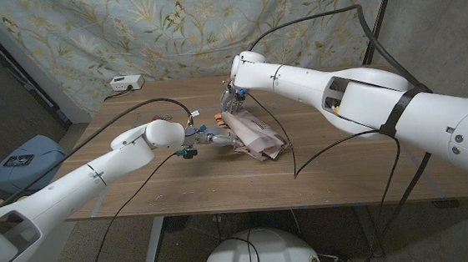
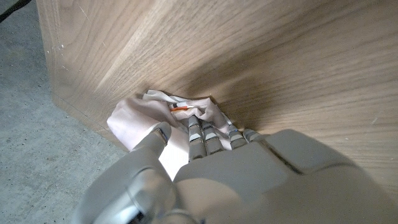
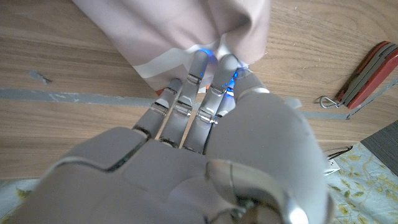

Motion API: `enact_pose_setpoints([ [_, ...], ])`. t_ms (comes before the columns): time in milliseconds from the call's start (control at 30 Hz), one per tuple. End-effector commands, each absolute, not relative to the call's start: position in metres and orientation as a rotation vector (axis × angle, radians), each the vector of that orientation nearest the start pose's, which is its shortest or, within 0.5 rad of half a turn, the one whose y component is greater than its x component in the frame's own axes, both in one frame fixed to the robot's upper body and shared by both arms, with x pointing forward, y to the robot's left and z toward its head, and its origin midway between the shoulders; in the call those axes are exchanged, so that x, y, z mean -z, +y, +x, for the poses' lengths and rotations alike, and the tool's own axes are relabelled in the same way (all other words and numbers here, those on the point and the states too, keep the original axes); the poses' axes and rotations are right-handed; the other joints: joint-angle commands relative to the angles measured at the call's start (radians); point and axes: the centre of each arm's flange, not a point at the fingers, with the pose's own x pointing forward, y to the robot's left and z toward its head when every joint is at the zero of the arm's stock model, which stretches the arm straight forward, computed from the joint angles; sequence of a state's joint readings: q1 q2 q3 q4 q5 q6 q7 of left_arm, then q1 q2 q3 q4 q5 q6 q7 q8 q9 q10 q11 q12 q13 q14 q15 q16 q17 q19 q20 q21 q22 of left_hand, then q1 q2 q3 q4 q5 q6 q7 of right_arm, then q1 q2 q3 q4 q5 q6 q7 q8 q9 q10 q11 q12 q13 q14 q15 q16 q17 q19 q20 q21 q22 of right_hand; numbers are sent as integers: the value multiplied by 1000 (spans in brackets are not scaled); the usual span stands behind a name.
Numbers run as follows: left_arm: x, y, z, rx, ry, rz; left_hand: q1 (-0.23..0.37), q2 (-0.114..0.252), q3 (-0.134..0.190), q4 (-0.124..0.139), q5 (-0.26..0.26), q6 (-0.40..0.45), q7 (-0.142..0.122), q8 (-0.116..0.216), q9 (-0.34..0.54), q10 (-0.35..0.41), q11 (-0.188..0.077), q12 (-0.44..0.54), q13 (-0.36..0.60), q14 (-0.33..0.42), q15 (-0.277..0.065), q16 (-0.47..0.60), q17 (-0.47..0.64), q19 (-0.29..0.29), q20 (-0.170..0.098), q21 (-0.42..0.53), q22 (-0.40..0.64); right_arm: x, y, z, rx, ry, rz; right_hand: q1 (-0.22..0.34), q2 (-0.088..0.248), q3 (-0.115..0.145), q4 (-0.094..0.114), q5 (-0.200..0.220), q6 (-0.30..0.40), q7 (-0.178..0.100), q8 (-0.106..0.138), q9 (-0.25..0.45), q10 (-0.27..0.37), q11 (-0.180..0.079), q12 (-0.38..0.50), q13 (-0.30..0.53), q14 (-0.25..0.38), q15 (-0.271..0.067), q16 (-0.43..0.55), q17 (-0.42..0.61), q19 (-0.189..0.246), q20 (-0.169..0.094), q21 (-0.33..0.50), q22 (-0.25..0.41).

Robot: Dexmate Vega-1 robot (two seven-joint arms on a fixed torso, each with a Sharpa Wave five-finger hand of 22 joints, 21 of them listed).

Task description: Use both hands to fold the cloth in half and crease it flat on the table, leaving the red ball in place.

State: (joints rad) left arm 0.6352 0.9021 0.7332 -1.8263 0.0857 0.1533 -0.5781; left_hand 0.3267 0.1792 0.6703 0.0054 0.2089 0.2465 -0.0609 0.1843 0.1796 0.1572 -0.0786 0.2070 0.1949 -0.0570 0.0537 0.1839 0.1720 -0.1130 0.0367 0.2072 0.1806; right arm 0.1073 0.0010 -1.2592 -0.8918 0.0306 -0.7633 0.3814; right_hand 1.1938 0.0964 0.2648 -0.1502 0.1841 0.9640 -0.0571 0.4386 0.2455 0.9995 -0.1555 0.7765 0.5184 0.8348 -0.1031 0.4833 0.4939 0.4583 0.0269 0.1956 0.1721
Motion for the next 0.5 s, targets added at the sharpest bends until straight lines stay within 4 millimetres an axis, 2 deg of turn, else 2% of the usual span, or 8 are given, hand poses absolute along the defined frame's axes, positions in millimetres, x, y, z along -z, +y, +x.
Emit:
enact_pose_setpoints([
  [33, 9, 191, 568, 701, -284, 1258, 6, 0, -3, -3, -5, 5, -2, 3, 5, 2, 4, 1, 0, -4, 4, -1, 0, -5, -1, -5, -2, -100, 38, 692, -365, 91, -1242, -9, 3, -3, 3, -1, 1, -4, 6, 4, -5, 1, -3, 1, 7, -115, -6, 2, -1, 3, 0, 0],
  [300, 6, 193, 558, 705, -276, 1243, 6, 1, -5, -2, -5, 2, -1, 2, 5, 1, 5, 1, 0, -4, 5, -1, 0, -6, 0, -5, -2, -99, 33, 693, -373, 105, -1231, -20, 4, -6, 8, -2, -15, 4, -1, 3, -20, 7, -11, -1, -6, -109, -15, 4, -4, 4, -1, 0],
  [500, -1, 192, 550, 705, -283, 1242, 6, 1, -6, -2, -5, 0, 0, 1, 5, 1, 6, 1, 0, -4, 6, 0, 1, -8, 2, -6, -2, -100, 37, 690, -409, 115, -1235, -48, -1, -15, 17, -4, -53, 19, -16, 3, -59, 37, -38, -20, -33, -85, -39, -2, -17, 12, -4, 1],
])
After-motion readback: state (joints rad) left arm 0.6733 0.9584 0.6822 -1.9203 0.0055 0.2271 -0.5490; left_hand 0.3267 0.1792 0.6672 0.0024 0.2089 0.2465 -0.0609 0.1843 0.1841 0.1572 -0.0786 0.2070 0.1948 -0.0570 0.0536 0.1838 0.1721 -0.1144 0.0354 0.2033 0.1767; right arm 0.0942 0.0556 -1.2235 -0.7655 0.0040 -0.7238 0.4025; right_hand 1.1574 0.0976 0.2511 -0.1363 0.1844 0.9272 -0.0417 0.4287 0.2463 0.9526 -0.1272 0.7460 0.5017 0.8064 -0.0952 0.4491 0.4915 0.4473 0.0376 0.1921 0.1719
